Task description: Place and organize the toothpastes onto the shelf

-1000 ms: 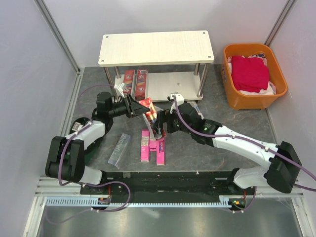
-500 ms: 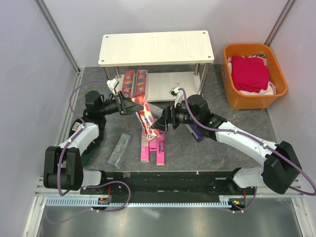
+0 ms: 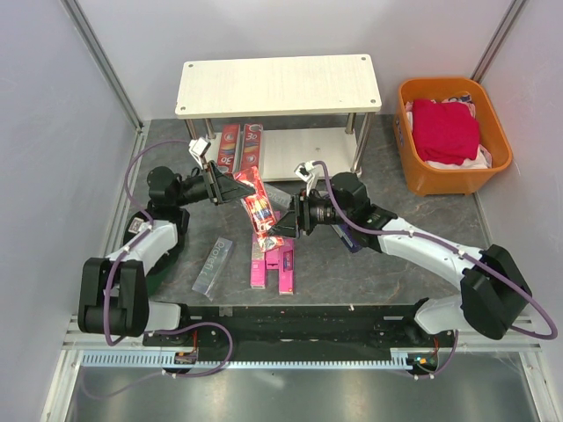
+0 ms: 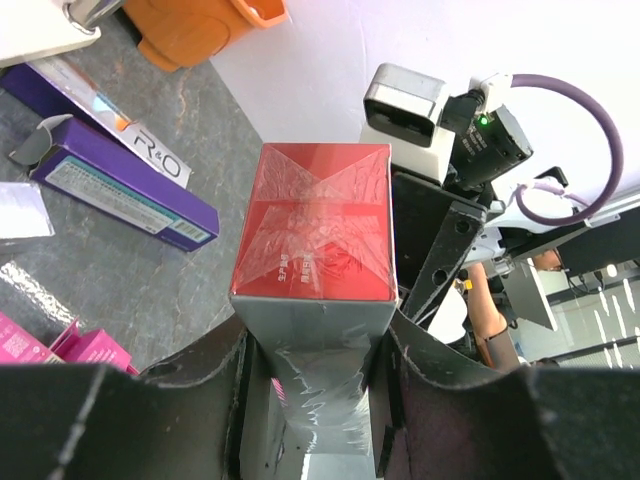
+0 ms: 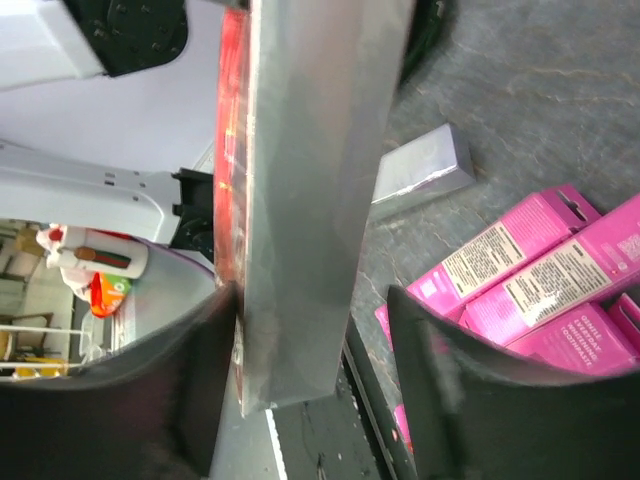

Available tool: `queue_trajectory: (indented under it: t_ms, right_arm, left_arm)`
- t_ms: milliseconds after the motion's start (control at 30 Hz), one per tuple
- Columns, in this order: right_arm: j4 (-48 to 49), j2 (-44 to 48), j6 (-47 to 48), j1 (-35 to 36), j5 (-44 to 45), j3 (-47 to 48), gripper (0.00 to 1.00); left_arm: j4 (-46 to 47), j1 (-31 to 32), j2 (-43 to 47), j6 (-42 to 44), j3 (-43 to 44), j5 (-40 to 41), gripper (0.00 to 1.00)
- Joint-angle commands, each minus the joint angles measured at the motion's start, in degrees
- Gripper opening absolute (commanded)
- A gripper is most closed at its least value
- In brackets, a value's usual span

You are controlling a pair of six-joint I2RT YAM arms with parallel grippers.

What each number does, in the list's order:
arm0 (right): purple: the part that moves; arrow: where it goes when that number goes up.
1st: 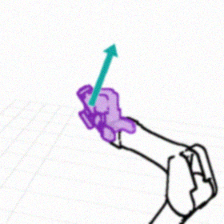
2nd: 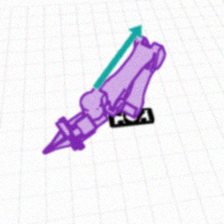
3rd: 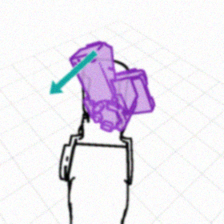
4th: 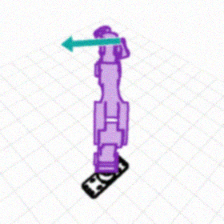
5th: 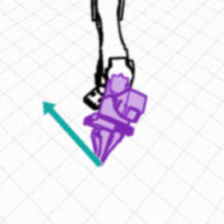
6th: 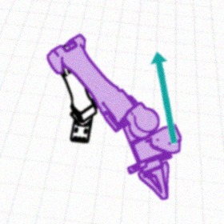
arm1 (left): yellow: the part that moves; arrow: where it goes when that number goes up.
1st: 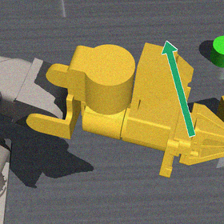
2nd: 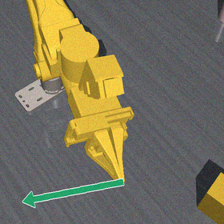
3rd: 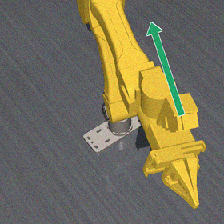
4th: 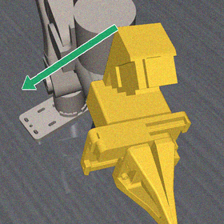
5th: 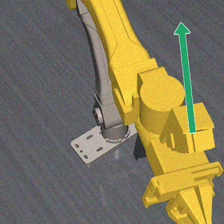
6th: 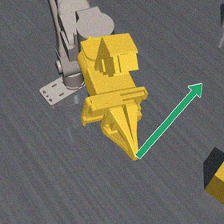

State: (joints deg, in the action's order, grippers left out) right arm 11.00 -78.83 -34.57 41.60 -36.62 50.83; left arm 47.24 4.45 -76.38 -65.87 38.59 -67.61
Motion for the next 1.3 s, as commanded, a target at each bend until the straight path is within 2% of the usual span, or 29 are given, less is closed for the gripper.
queue_trajectory:
  t_ms: [0,133,233,267,300,400,433,467,533,567,700,900,1267]
  right_arm:
    - [4.64,0.17,-1.29,0.14,-1.52,-1.61,0.57]
    - [7.18,-0.36,-3.14,0.14,-1.44,-2.14,0.51]
    - [7.71,-0.36,-4.02,0.14,-0.38,-2.40,0.48]
    - [7.72,-0.54,-4.19,0.14,0.32,-2.40,0.46]
    - [7.45,-0.45,-4.28,0.06,1.02,-2.31,0.45]
    - [5.87,-0.54,-4.02,-0.12,3.74,-2.14,0.40]
    - [5.00,-0.80,-4.02,-0.21,4.36,-2.14,0.40]
    - [4.82,-0.98,-4.28,-0.38,4.80,-2.22,0.39]
    - [5.25,-1.59,-5.41,-1.26,5.33,-2.57,0.38]
    - [5.52,-1.77,-5.86,-1.52,5.51,-2.66,0.38]
    - [6.39,-2.91,-6.91,-3.10,6.82,-2.40,0.37]
    - [9.20,-7.82,-9.90,-5.91,7.88,0.14,0.35]
    - [14.31,-21.80,-15.53,-10.66,8.23,13.13,0.33]
  left_arm:
    - [10.23,-0.40,-1.14,-9.10,-0.36,-1.20,0.30]
    - [9.71,-0.40,-1.23,-8.49,-0.71,-0.85,0.36]
    - [5.34,-0.49,-0.44,-5.26,-0.53,-0.33,0.55]
    - [3.57,-0.58,-0.09,-4.02,-0.27,-0.15,0.67]
    - [1.29,-0.67,0.44,-2.35,-0.09,0.37,0.72]
    - [-14.93,-0.76,3.60,7.65,1.66,3.88,0.85]
    - [-20.03,-0.76,4.56,13.86,2.45,7.37,0.87]
    - [-30.79,-0.76,6.14,17.14,4.37,9.50,0.89]
    - [-39.73,-0.76,7.55,24.86,6.49,17.20,0.92]
    - [-46.56,-0.76,8.60,26.82,8.07,19.69,0.99]
    - [-57.49,-0.76,10.19,31.93,10.45,32.95,1.00]
    - [-64.46,-0.76,13.18,34.13,11.07,45.79,1.00]
    - [-65.26,-0.76,18.28,35.98,8.26,47.75,0.99]
